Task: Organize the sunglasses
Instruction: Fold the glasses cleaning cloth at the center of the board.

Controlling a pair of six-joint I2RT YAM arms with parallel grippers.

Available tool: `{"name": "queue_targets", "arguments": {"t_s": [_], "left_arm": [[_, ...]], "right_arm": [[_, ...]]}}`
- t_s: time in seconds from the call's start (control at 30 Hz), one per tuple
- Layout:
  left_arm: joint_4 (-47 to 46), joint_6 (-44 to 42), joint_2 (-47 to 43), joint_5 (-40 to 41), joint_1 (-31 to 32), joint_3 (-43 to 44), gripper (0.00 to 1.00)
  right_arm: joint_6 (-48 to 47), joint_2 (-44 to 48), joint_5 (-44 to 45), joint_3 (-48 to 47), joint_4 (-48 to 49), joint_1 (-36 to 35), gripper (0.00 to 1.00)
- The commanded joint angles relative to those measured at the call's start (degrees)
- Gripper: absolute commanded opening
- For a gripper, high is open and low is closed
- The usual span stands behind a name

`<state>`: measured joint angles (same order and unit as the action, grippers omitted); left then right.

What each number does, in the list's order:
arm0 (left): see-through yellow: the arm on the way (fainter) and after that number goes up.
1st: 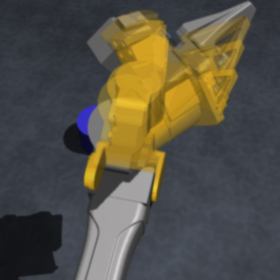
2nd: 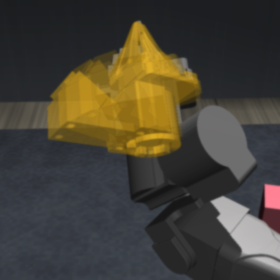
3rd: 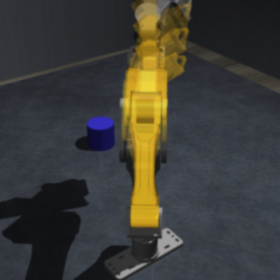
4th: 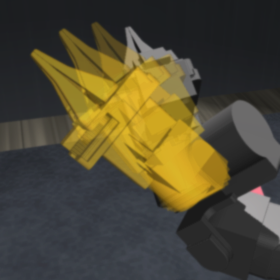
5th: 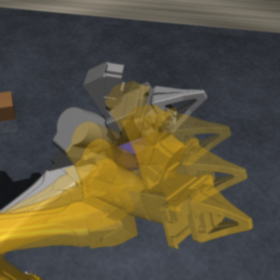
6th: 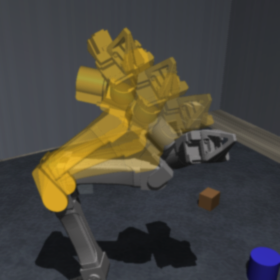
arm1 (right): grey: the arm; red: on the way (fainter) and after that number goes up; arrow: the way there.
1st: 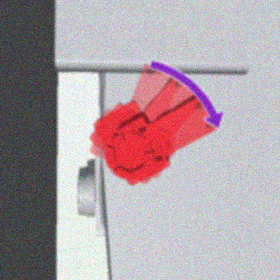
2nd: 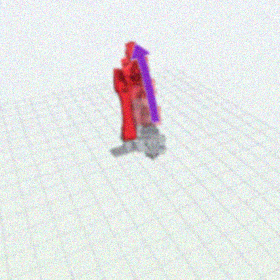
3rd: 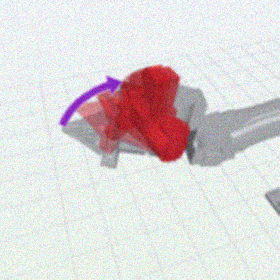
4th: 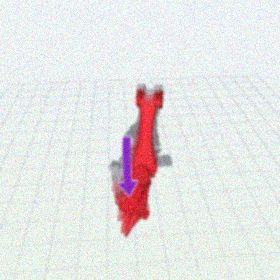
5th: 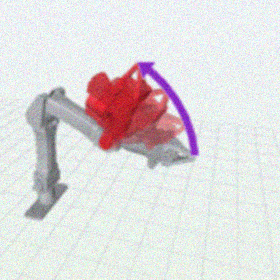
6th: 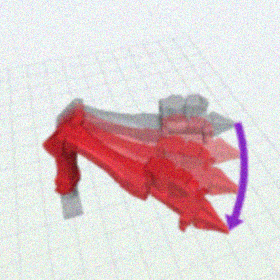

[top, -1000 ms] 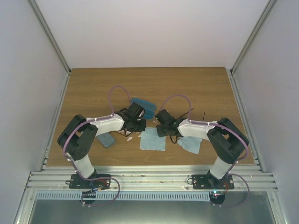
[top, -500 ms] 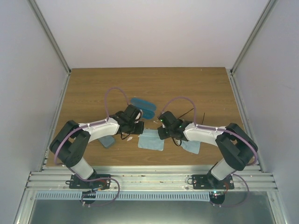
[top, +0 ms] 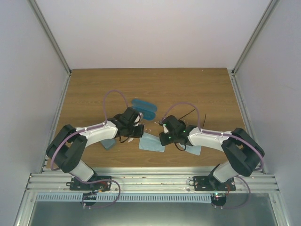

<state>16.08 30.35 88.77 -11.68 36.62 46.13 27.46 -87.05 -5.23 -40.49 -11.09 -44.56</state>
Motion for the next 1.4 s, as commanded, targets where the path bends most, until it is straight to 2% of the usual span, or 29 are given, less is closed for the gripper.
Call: {"name": "queue_targets", "arguments": {"t_s": [0.0, 0.33, 0.8, 0.9, 0.97, 1.07, 1.23, 1.37], "left_arm": [[-1.8, -0.6, -1.1, -2.0, 0.3, -1.7, 0.0], [-1.7, -0.8, -2.1, -4.7, 0.4, -3.5, 0.0], [-2.1, -0.8, -0.1, -5.3, 0.4, -4.2, 0.0], [-2.0, -0.9, -0.4, -6.8, 0.4, -4.5, 0.09], [-2.0, -1.1, -1.5, -8.7, 0.4, -5.1, 0.23], [-1.6, -1.6, -3.5, -11.5, 0.4, -6.1, 0.36], [1.4, -1.7, -8.2, -11.7, 0.4, -7.6, 0.43], [4.4, -1.0, -13.1, -9.4, 0.3, -8.0, 0.45]], "right_arm": [[1.4, 1.5, -1.5, 0.8, -0.3, -0.6, 0.01], [-0.2, 2.7, -2.9, 0.2, -4.4, -0.6, 0.01], [-1.5, 0.1, -7.8, 1.0, -3.2, -0.6, 0.01], [-2.1, -0.2, -9.5, 1.3, -3.3, -0.6, 0.05], [-2.6, 0.2, -12.1, 1.7, -3.1, -0.6, 0.13], [-3.1, 2.1, -17.8, 3.1, -2.4, -0.6, 0.26], [-2.5, 6.4, -23.8, 5.4, -2.6, -0.6, 0.37], [-0.8, 10.1, -22.0, 6.1, -4.7, -0.6, 0.4]]}}
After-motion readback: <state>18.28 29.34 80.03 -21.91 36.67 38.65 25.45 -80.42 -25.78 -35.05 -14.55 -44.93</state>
